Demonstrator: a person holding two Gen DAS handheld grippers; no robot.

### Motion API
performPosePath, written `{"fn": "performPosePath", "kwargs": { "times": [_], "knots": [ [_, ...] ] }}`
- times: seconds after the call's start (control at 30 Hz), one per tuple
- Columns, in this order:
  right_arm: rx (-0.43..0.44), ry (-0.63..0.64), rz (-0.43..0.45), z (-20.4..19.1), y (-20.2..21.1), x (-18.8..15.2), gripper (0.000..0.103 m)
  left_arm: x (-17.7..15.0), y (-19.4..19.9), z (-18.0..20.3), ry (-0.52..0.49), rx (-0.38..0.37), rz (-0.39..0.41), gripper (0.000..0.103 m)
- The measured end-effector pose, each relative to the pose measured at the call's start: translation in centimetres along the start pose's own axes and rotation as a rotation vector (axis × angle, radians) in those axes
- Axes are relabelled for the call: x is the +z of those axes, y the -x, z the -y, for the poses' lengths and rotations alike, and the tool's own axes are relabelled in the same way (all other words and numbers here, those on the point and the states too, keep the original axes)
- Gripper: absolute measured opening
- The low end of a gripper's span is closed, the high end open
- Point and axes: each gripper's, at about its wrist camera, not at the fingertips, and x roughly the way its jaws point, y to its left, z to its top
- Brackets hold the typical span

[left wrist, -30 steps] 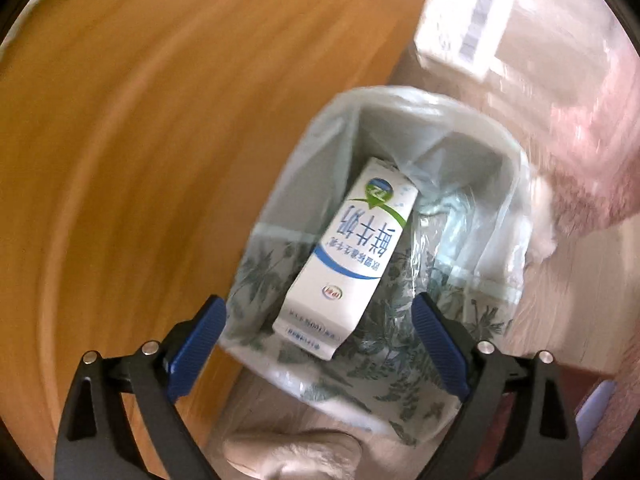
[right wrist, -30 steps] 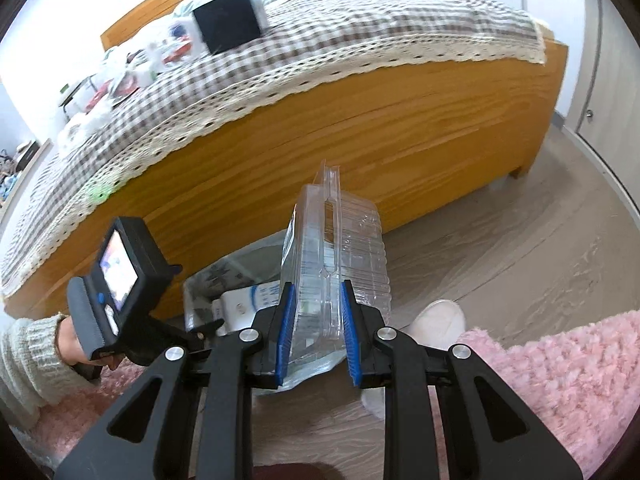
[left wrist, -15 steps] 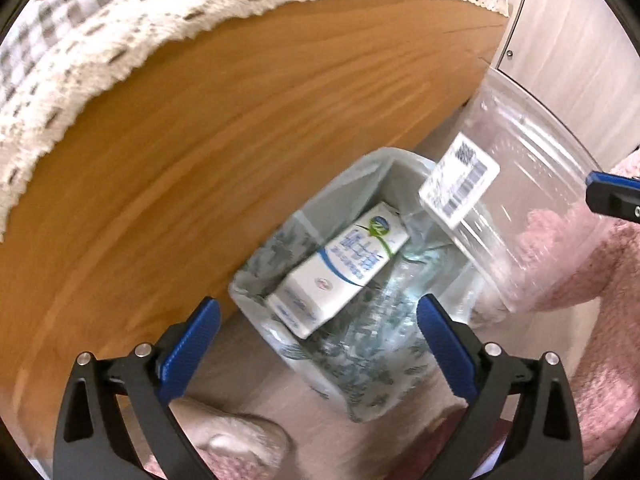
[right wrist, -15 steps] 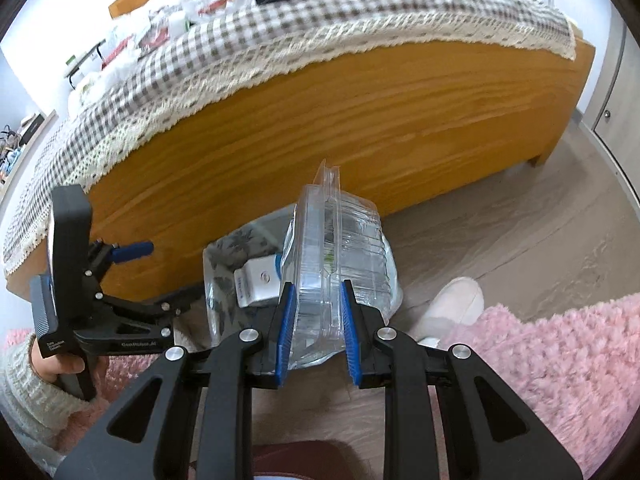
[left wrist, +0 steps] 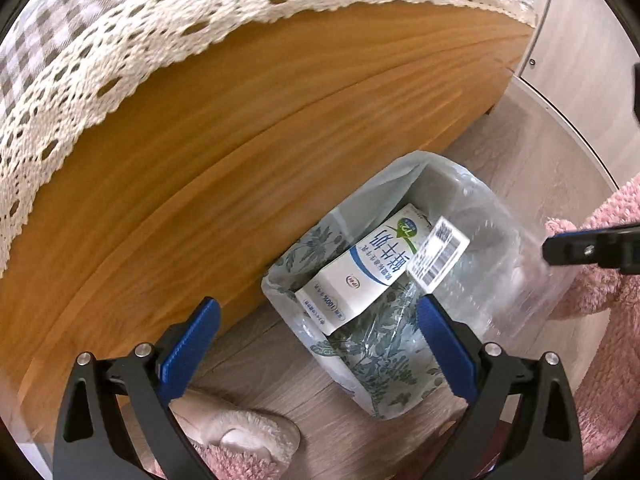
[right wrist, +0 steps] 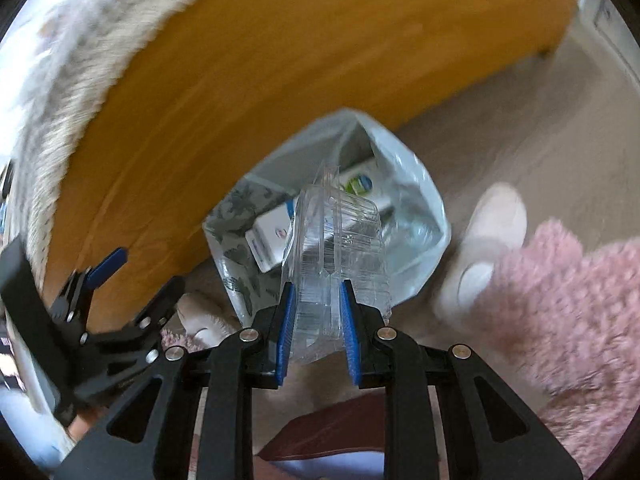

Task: Collect trash
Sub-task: 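Lower the clear clamshell into the bin and open the right tool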

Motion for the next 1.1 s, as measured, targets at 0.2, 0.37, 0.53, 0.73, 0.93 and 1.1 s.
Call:
{"fn": "performPosePath", "kwargs": {
  "times": [0.2,0.37,0.53,0.73,0.93,1.1],
  "knots": [
    [0.029,-0.268,-0.202,3.2,-5.1,1.8,0.023,0.4,0.0,-0.9,0.040,-0.001,0.001,0.095],
    [-0.016,-0.413,-0.248,4.7,-7.5,3.0,0.023,0.8,0.0,-1.6,0.052,-0.002,0.006,0.095],
    [-0.105,-0.487,-0.282,5.3,-9.7,4.6,0.023,1.4,-0.3,-2.2,0.058,-0.004,0.002,0.095],
    [-0.198,-0.534,-0.265,5.7,-12.4,5.9,0.023,1.9,0.0,-2.6,0.068,-0.012,0.016,0.095],
    [-0.282,-0.567,-0.213,6.8,-14.4,5.9,0.024,1.8,-0.2,-2.3,0.067,-0.011,0.008,0.095],
    [-0.376,-0.464,-0.151,6.1,-15.3,6.2,0.026,1.7,0.1,-2.1,0.066,-0.015,0.015,0.095]
  ]
}}
